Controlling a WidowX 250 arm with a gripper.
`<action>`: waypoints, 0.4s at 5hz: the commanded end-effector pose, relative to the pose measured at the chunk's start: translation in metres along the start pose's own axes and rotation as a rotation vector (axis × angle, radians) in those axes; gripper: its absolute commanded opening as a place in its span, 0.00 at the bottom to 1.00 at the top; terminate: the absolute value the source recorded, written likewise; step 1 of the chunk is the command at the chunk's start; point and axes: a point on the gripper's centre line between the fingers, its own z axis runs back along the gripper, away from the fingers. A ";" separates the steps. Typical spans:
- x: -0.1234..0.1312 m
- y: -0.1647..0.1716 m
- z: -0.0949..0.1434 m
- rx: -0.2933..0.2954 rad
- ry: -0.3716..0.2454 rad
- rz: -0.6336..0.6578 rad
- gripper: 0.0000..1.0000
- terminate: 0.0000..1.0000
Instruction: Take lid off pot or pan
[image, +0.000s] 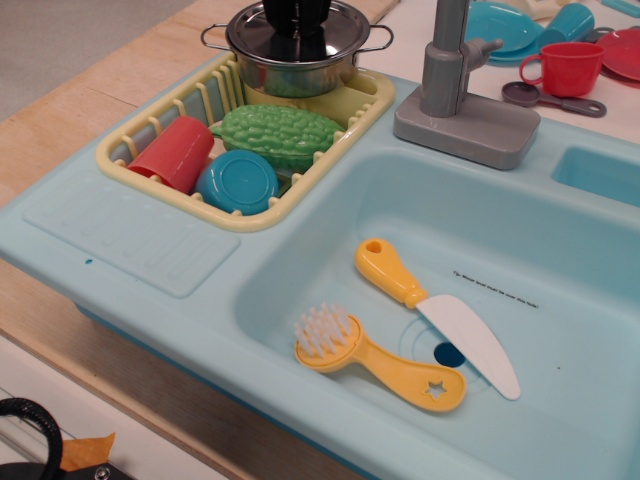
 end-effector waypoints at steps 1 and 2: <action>-0.010 -0.004 0.047 0.054 -0.066 0.046 0.00 0.00; -0.026 0.001 0.046 0.055 -0.062 0.112 0.00 0.00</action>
